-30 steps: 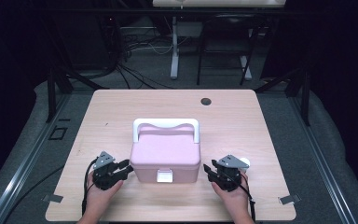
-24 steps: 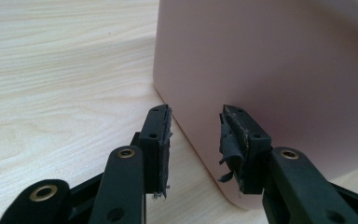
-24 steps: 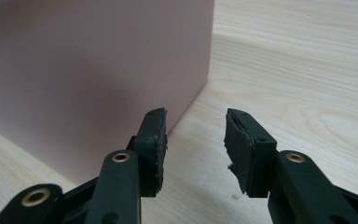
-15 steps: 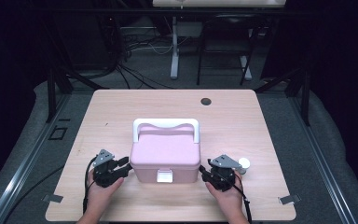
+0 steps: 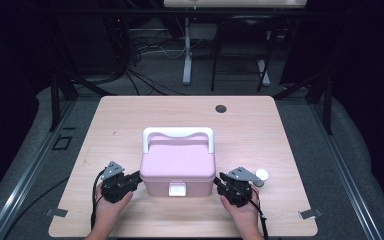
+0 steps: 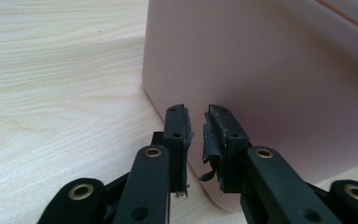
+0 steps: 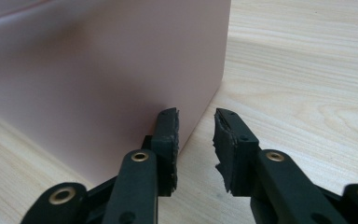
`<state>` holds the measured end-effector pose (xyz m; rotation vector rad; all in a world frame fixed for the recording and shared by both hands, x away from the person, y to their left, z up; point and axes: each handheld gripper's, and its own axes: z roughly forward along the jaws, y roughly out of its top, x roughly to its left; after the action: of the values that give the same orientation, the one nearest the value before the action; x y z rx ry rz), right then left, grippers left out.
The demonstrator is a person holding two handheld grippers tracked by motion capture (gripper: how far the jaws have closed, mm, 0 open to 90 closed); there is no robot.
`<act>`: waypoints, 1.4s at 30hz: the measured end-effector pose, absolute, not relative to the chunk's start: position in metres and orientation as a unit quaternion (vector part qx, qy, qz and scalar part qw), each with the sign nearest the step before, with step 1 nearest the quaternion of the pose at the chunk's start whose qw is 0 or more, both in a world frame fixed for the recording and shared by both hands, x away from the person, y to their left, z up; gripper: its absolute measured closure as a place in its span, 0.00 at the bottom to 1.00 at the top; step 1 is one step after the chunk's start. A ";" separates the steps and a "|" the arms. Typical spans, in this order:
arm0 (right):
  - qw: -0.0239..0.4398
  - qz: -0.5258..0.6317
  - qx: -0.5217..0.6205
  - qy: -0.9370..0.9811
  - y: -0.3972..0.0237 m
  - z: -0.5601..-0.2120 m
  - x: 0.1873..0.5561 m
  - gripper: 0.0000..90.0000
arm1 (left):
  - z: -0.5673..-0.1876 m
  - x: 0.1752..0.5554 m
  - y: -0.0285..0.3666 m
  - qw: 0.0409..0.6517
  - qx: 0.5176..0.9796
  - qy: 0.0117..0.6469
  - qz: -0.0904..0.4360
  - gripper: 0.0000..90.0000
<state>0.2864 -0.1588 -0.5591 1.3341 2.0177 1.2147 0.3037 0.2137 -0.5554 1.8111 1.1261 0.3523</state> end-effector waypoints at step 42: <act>0.204 0.424 0.469 0.747 -0.156 -0.554 0.272 1.00 | -0.552 0.291 0.206 0.467 0.750 0.450 0.130 1.00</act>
<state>0.2718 -0.1564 -0.5535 1.3076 2.0840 1.1839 0.2911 0.2063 -0.5519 1.8415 1.1043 0.3189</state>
